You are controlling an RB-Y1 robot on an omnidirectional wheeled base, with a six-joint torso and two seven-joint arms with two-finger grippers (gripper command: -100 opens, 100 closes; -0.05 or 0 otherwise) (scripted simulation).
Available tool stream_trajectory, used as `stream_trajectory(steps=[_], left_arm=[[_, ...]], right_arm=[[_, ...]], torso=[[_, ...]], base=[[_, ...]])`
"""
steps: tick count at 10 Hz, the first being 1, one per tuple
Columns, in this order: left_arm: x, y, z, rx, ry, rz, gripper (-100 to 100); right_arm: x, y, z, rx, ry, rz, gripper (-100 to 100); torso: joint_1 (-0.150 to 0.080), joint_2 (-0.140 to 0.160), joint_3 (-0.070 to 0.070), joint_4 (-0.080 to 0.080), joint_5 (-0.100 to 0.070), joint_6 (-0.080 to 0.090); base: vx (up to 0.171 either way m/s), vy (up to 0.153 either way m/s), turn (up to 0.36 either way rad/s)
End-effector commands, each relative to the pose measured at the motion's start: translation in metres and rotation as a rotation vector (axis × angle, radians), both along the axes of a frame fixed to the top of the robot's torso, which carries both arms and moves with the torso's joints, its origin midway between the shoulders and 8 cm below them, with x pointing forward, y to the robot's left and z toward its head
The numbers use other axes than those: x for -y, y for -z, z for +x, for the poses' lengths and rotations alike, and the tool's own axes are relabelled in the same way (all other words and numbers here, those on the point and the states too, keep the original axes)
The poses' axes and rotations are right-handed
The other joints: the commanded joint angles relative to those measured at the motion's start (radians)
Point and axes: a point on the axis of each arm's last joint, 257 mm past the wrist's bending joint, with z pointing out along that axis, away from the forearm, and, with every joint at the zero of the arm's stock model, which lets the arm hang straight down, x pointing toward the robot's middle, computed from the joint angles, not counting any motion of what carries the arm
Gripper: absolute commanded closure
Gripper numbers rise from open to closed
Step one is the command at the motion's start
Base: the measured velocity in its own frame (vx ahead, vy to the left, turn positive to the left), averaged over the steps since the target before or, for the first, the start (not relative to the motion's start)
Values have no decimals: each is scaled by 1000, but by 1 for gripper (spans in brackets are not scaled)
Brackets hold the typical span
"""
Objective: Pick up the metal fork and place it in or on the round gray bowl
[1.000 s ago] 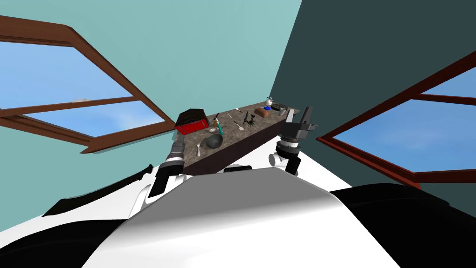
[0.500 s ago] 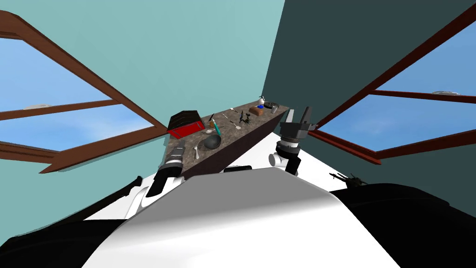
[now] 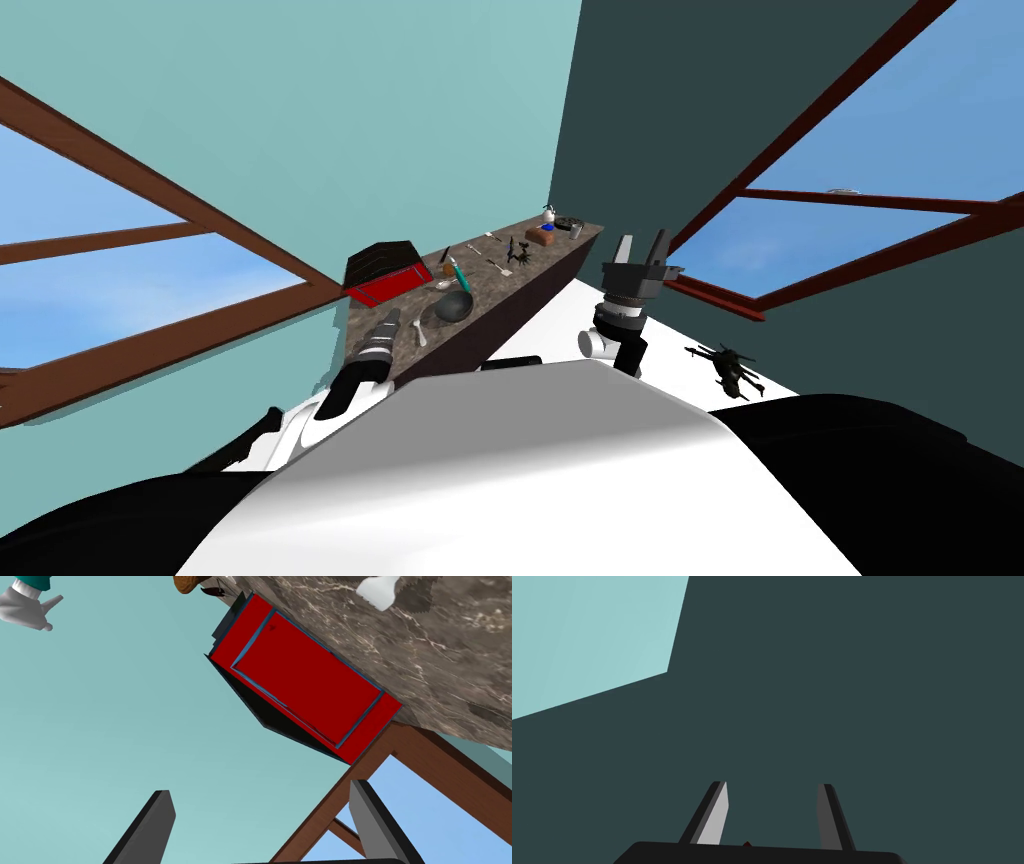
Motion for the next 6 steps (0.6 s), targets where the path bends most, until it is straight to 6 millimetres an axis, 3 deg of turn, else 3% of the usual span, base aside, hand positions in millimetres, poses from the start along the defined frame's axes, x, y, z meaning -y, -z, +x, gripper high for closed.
stream_trajectory(steps=[1, 2, 4, 6], left_arm=[[-6, 17, -7, -67, -15, 8, -100], [-6, 18, -8, -71, -17, 7, -100], [-14, 38, -17, -165, -26, 27, -100], [-18, 52, -24, -229, -36, 32, -100]], right_arm=[[0, 0, 0, 0, 0, 0, 0], [0, 0, 0, 0, 0, 0, 0], [0, 0, 0, 0, 0, 0, 0], [0, 0, 0, 0, 0, 0, 0]], torso=[[0, 0, 0, 0, 0, 0], [1, 0, 0, 0, 0, 1], [-1, -1, -1, 0, 0, 1], [1, -1, 0, 0, 0, 0]], base=[[-45, 76, -236], [-32, 60, -127], [-47, 62, -326], [-45, 71, -163]])
